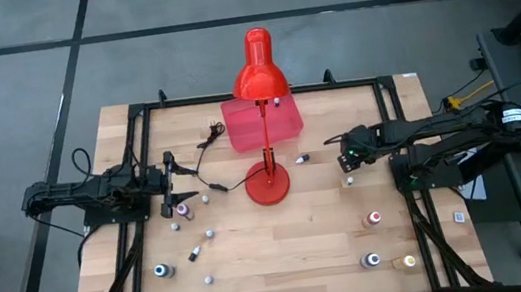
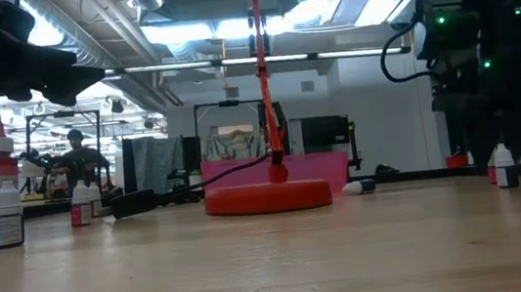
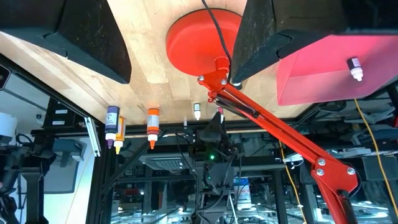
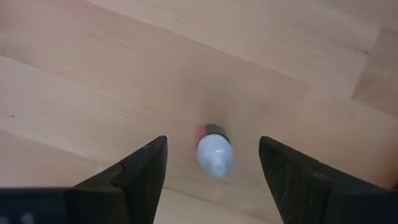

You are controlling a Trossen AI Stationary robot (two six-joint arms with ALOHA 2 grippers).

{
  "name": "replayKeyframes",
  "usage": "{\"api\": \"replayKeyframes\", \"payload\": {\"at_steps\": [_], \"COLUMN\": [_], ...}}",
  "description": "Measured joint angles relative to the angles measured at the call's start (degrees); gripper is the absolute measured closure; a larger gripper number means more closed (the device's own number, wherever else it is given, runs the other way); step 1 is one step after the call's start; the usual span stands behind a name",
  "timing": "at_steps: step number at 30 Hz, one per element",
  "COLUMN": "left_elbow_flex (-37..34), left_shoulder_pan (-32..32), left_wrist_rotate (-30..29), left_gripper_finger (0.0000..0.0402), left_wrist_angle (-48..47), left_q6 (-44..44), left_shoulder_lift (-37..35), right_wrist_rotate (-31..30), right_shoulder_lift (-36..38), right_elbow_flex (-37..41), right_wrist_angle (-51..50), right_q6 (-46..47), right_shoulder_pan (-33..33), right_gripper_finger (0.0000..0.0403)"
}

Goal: Pick & Place food coloring
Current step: Put the small red food coloring bottle into the red bin

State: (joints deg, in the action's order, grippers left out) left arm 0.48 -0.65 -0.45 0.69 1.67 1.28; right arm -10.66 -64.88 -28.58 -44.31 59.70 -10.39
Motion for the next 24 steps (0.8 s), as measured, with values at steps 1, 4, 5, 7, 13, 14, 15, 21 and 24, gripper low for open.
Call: {"api": "replayKeyframes", "payload": {"at_steps": [1,4,5,7,13,14,15,21,24], "left_elbow_flex": [-0.01,-0.01,0.01,0.0,0.0,0.01,-0.01,-0.01,0.01], "left_shoulder_pan": [-0.01,0.01,-0.01,0.0,0.01,-0.01,0.0,0.0,-0.01], "left_wrist_rotate": [0.02,0.02,0.0,0.0,0.0,0.01,0.02,0.02,0.0], "left_gripper_finger": [0.013,0.013,0.0129,0.0128,0.013,0.013,0.013,0.0128,0.0129], "left_wrist_angle": [0.0,0.0,0.0,0.0,0.0,0.0,0.0,0.0,0.0], "left_q6": [0.0,0.0,0.0,0.0,0.0,0.0,0.0,0.0,0.0], "left_shoulder_lift": [0.0,0.0,0.0,-0.01,-0.01,-0.01,0.0,-0.01,0.0], "right_wrist_rotate": [0.0,0.06,0.14,0.2,0.2,0.2,0.2,0.83,0.8], "right_shoulder_lift": [0.0,0.0,0.0,0.0,0.0,0.0,0.0,-0.04,-0.04], "right_elbow_flex": [0.0,0.0,0.0,0.0,0.0,0.0,0.0,-1.85,-4.4], "right_wrist_angle": [0.16,0.33,0.3,0.3,0.25,0.24,0.24,-0.44,-0.89], "right_q6": [-0.02,-0.17,-0.23,-0.37,-0.43,-0.75,-1.34,-5.54,-9.75], "right_shoulder_pan": [0.0,0.0,0.0,-0.02,-0.02,-0.02,-0.02,-0.02,-0.24], "right_gripper_finger": [0.0148,0.0159,0.0166,0.0186,0.0264,0.0277,0.0291,0.0341,0.0341]}}
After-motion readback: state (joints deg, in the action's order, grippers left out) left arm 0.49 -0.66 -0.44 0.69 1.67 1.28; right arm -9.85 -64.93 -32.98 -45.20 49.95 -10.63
